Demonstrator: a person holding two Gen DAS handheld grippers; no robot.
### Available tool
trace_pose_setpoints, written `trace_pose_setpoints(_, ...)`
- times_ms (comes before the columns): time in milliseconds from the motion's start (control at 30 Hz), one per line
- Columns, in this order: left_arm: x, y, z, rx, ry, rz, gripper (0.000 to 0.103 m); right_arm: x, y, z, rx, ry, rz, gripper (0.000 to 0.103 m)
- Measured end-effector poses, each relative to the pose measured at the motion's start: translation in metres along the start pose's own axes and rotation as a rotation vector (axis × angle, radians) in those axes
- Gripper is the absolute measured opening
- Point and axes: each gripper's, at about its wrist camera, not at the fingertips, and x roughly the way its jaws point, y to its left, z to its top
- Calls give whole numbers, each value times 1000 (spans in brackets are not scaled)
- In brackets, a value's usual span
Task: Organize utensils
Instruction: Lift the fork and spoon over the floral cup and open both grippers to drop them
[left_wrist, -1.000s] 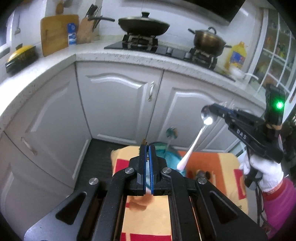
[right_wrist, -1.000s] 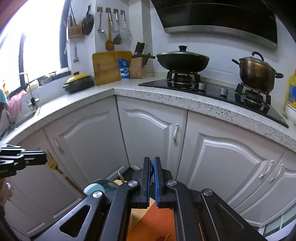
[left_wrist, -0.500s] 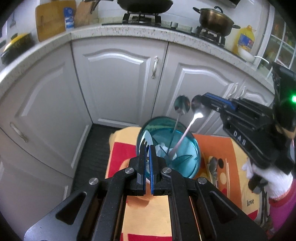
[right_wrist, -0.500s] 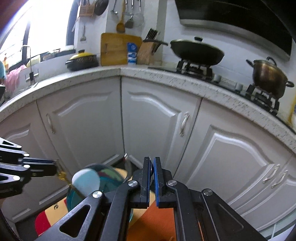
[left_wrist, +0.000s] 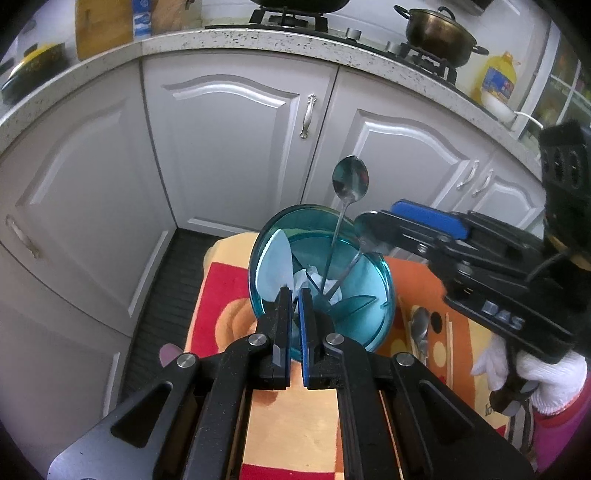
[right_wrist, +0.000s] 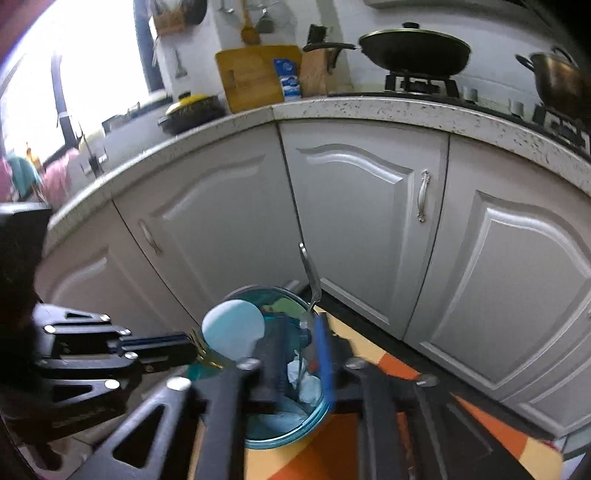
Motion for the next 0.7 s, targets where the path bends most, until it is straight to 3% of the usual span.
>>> trace_pose_setpoints(133, -4, 2, -1, -26, -6, -5, 29, -9, 0, -1, 8, -7, 1, 32)
trace_pose_setpoints(533, -20, -8, -7, -42, -34, 20, 43, -42, -2, -13, 59, -39, -34, 33)
trace_pose_setpoints(700, -30, -20, -9, -41, -59, 28, 43, -57, 3, -24, 68, -43, -71, 39)
